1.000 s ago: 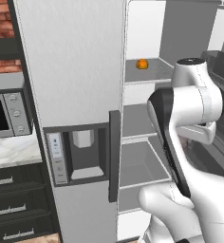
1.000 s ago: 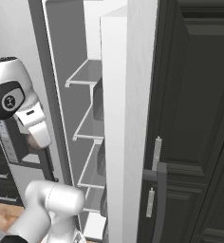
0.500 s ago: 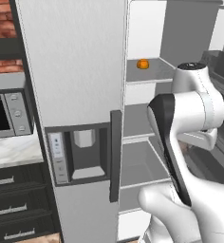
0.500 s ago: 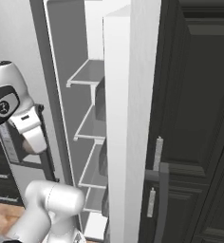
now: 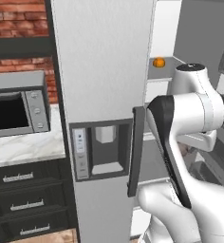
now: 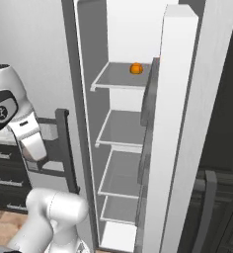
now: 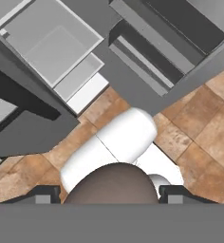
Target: Pick the egg and butter from the fridge and place them by the bowl for mixing.
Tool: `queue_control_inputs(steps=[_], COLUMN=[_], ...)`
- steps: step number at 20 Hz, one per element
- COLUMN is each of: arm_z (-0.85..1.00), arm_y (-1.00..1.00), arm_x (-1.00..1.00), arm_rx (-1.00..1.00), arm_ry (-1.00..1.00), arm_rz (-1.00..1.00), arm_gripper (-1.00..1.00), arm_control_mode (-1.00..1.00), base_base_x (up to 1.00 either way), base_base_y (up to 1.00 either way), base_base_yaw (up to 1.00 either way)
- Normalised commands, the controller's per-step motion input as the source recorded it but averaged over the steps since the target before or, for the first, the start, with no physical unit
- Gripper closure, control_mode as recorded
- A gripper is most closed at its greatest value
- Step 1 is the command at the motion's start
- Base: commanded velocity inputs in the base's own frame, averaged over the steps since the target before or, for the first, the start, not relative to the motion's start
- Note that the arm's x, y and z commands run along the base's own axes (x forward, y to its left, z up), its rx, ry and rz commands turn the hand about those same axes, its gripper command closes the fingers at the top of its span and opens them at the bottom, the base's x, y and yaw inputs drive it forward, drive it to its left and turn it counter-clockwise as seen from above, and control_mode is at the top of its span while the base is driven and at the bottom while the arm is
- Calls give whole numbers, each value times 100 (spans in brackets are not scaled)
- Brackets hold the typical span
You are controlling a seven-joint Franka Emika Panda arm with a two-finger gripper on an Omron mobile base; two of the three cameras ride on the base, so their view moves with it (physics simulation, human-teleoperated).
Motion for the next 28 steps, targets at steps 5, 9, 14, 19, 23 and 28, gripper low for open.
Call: queue_control_inputs(steps=[5,9,14,19,23,28], arm_z=[0,0,0,0,0,0], arm_y=[0,0,0,0,0,0], arm_x=[0,0,0,0,0,0], arm_rx=[0,0,0,0,0,0], arm_ry=[0,0,0,0,0,0], arm_rz=[0,0,0,0,0,0], arm_gripper=[100,100,100,100,100,100], arm_control_mode=[100,100,100,100,100,100], base_base_x=[-52,-47,-35,-20,-14,0], base_base_y=[39,55,63,67,76,99], base_base_yaw=[1,21,40,62,74,78])
